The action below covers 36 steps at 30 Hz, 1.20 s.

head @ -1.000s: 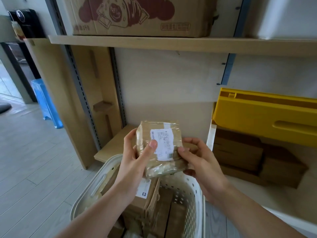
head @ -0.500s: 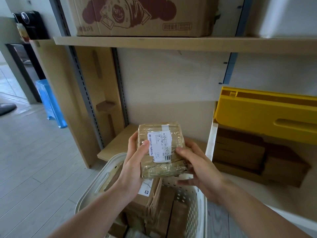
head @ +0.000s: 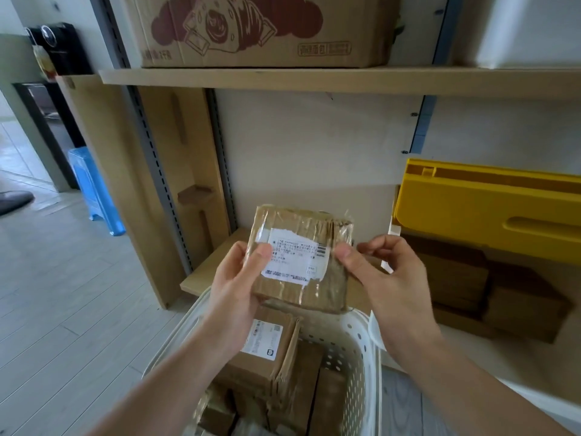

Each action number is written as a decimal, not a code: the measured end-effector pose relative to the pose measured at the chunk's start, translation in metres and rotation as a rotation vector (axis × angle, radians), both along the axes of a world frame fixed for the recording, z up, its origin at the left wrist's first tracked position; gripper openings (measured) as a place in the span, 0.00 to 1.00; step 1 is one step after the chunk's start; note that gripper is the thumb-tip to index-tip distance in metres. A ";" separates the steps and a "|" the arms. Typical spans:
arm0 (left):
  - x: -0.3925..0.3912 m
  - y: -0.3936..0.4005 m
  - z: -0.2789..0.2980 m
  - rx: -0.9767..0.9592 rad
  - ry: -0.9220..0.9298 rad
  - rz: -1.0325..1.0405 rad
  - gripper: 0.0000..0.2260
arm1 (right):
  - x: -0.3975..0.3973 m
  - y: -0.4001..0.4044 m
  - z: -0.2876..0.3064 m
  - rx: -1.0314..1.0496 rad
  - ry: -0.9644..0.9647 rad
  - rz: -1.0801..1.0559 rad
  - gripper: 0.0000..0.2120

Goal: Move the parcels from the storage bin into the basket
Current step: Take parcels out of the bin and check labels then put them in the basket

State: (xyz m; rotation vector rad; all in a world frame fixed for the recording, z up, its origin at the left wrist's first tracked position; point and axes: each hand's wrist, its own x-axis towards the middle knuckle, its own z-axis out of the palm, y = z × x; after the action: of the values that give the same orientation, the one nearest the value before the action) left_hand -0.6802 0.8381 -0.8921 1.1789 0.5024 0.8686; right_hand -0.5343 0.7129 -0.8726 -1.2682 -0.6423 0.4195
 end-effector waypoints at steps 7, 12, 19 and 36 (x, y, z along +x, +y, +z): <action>-0.003 -0.008 -0.005 0.233 0.084 -0.164 0.29 | 0.000 -0.004 -0.003 -0.011 -0.061 0.036 0.08; -0.006 -0.008 -0.006 0.229 0.075 -0.222 0.27 | 0.001 -0.004 -0.006 -0.068 -0.140 0.066 0.09; -0.005 -0.005 -0.008 0.163 0.063 -0.156 0.16 | 0.000 -0.006 -0.010 -0.060 -0.211 0.083 0.10; -0.008 -0.007 -0.003 0.222 0.017 -0.081 0.14 | -0.003 -0.007 -0.004 -0.064 -0.087 0.180 0.23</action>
State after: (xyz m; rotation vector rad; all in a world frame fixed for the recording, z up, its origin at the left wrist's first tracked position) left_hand -0.6886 0.8309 -0.8950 1.4007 0.3754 0.8607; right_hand -0.5373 0.7058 -0.8762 -1.2999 -0.8259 0.5390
